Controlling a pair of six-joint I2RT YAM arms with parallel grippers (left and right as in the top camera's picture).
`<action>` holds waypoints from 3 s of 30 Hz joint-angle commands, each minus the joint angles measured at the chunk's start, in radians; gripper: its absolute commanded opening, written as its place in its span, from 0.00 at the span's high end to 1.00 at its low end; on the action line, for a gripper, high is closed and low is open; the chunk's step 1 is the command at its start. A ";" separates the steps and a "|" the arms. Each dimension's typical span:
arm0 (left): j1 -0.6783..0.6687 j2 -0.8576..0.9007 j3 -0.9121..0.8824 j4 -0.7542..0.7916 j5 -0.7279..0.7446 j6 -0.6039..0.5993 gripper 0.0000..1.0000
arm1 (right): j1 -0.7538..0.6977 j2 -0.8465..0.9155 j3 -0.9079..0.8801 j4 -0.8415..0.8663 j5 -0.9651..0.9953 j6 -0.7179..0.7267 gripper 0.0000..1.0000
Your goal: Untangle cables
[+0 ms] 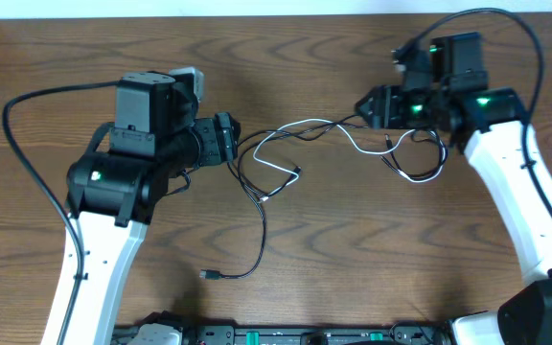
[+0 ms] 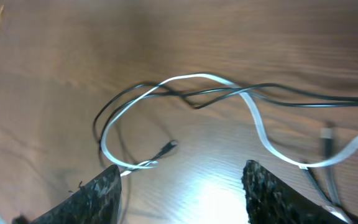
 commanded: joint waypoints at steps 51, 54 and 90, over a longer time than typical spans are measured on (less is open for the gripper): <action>0.072 0.052 0.006 0.034 -0.023 -0.149 0.21 | 0.142 -0.021 0.486 0.114 -0.092 0.043 0.99; 0.072 0.071 -0.001 0.161 0.092 -0.133 0.14 | 0.126 -0.063 0.502 0.084 -0.093 0.089 0.99; -0.140 0.608 -0.002 1.093 1.083 0.156 0.14 | 0.052 -0.170 0.502 -0.090 -0.243 0.058 0.99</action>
